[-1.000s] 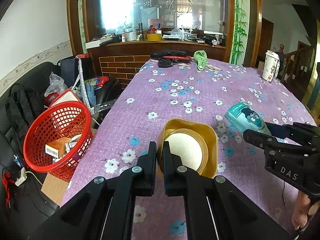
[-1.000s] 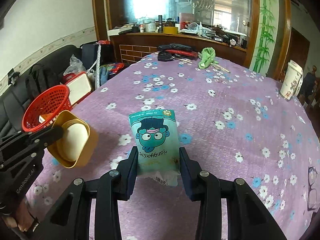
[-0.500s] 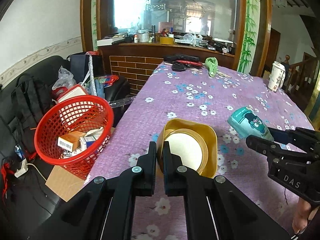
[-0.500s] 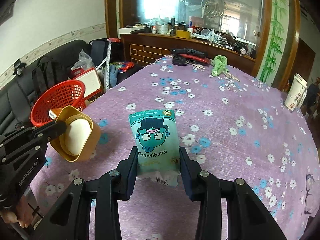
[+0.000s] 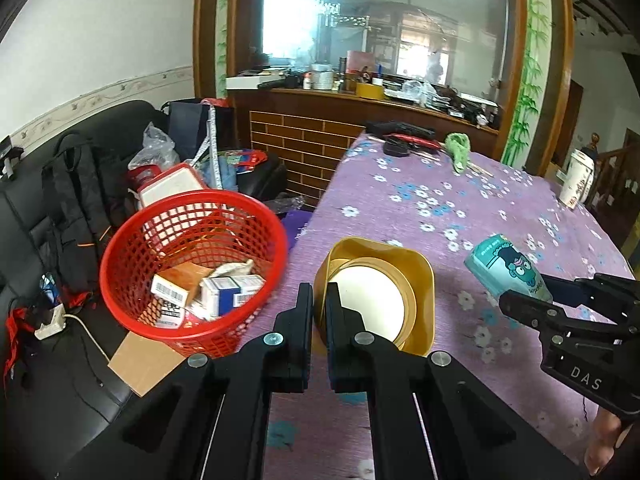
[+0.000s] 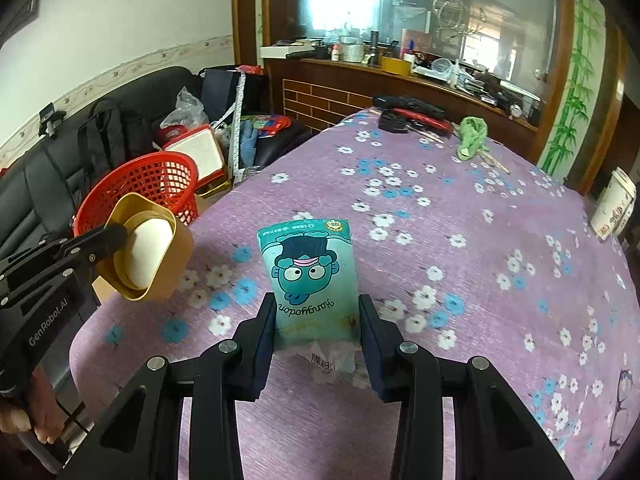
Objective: Collect trash
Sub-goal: 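Carry both items over the red wastebasket and open both tools to drop them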
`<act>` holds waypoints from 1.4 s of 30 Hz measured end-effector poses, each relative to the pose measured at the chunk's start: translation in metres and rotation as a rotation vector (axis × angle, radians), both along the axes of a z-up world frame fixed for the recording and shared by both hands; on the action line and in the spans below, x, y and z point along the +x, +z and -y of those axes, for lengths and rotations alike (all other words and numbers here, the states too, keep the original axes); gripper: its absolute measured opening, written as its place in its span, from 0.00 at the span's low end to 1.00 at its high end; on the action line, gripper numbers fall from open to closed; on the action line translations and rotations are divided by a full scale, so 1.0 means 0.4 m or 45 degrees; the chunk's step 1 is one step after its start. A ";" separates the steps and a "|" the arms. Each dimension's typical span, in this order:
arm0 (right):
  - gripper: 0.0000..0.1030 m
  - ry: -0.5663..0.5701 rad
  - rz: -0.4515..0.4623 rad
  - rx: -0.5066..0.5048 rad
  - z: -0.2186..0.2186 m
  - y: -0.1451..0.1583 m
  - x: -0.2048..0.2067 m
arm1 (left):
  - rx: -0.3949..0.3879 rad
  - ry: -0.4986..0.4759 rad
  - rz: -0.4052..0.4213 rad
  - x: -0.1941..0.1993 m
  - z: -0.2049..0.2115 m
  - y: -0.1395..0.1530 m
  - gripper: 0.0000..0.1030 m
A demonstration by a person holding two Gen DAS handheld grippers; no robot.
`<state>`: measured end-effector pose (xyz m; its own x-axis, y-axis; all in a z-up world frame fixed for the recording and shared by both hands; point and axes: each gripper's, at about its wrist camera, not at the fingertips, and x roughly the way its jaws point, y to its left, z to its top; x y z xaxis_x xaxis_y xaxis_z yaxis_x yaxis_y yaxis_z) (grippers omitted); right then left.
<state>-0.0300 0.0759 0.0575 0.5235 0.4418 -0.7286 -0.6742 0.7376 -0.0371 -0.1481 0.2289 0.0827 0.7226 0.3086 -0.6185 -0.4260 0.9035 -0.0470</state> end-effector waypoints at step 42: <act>0.42 0.292 -0.092 0.008 -0.441 0.034 0.004 | -0.029 0.349 -0.012 -0.071 -0.381 -0.008 0.06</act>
